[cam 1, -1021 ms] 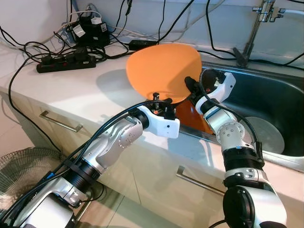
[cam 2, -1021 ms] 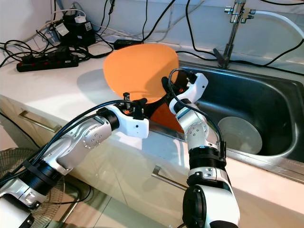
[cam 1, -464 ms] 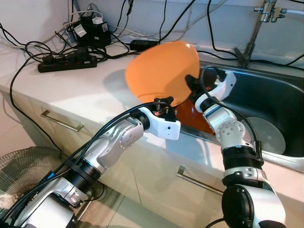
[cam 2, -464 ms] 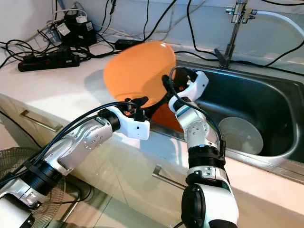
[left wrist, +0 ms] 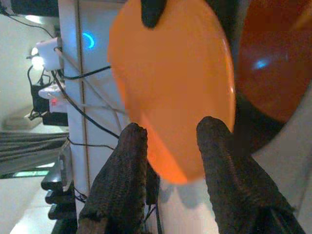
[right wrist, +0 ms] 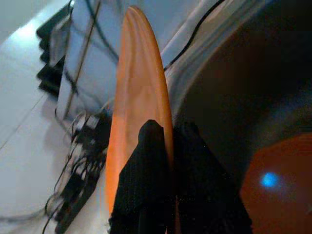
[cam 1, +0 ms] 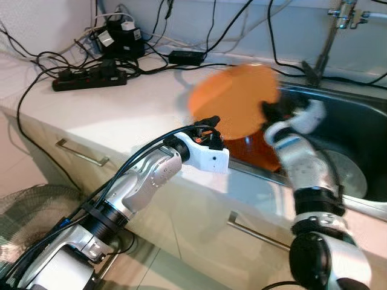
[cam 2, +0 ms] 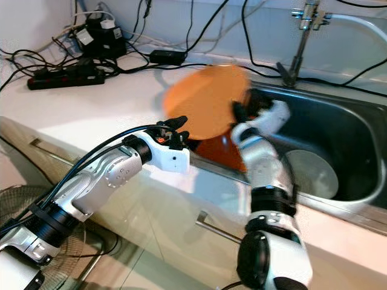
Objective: Kitchen organization
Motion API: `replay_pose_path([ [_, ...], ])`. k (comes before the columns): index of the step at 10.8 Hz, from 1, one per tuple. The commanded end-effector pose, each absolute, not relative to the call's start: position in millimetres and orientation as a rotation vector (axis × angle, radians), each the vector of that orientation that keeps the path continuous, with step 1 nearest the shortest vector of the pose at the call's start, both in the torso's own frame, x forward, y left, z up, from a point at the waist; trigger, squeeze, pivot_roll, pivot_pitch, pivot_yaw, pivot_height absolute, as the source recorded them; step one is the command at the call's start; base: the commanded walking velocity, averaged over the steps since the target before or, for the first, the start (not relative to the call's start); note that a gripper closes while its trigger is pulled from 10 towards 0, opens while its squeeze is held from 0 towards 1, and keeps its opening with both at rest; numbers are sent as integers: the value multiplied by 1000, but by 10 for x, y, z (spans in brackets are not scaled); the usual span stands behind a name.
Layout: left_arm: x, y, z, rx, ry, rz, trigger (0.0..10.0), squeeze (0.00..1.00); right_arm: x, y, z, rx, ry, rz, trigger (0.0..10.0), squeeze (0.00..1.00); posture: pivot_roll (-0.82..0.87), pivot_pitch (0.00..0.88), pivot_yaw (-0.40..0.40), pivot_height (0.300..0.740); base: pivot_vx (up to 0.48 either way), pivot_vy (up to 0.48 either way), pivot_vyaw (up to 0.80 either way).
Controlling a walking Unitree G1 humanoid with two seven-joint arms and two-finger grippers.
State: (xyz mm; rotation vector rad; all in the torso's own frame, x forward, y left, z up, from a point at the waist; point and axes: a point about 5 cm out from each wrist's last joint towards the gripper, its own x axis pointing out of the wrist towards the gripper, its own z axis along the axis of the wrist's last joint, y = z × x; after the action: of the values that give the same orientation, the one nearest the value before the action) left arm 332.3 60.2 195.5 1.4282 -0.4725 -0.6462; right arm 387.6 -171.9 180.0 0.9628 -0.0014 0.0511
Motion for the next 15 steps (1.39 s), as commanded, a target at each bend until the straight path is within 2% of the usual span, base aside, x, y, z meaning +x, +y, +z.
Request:
replay_pose_path([
  [1, 3313, 615, 1999, 1422, -496, -628, 10000, 0, 3913, -1784, 1936, 1018, -64, 30, 0, 0, 136, 0, 75, 740, 0, 0, 0],
  [3, 3299, 636, 1981, 1401, -484, -622, 10000, 0, 3923, -1987, 1883, 1101, -81, -91, 0, 0, 141, 0, 73, 740, 0, 0, 0],
  [5, 3299, 660, 1970, 1372, -470, -610, 10000, 0, 3896, -2209, 1810, 1102, -102, -214, 0, 0, 147, 0, 71, 740, 0, 0, 0],
  [6, 3310, 686, 1963, 1304, -452, -589, 10000, 0, 3885, -2268, 1807, 1043, -119, -229, 706, 0, 147, 0, 71, 740, 0, 0, 0],
  [7, 3333, 726, 1933, 1160, -402, -560, 10000, 0, 3889, -2258, 1800, 975, -113, -222, 10000, 0, 142, 0, 72, 740, 0, 0, 0],
  [8, 3363, 772, 1895, 974, -335, -514, 10000, 0, 3892, -2237, 1761, 921, -97, -225, 10000, 0, 144, 0, 71, 740, 0, 0, 0],
  [10, 3401, 858, 1845, 780, -249, -456, 10000, 0, 3898, -2201, 1675, 883, -56, -232, 10000, 0, 148, 0, 69, 740, 0, 0, 0],
  [11, 3417, 914, 1855, 593, -196, -413, 10000, 0, 3898, -2167, 1617, 866, -30, -231, 10000, 0, 153, 0, 67, 740, 0, 0, 0],
  [13, 3426, 926, 1889, 445, -159, -396, 10000, 0, 3905, -2124, 1568, 860, 1, -233, 10000, 0, 155, 0, 64, 740, 0, 0, 0],
  [15, 3419, 902, 1889, 422, -119, -389, 10000, 0, 3917, -2026, 1473, 845, 77, -216, 10000, 0, 158, 0, 62, 740, 0, 0, 0],
])
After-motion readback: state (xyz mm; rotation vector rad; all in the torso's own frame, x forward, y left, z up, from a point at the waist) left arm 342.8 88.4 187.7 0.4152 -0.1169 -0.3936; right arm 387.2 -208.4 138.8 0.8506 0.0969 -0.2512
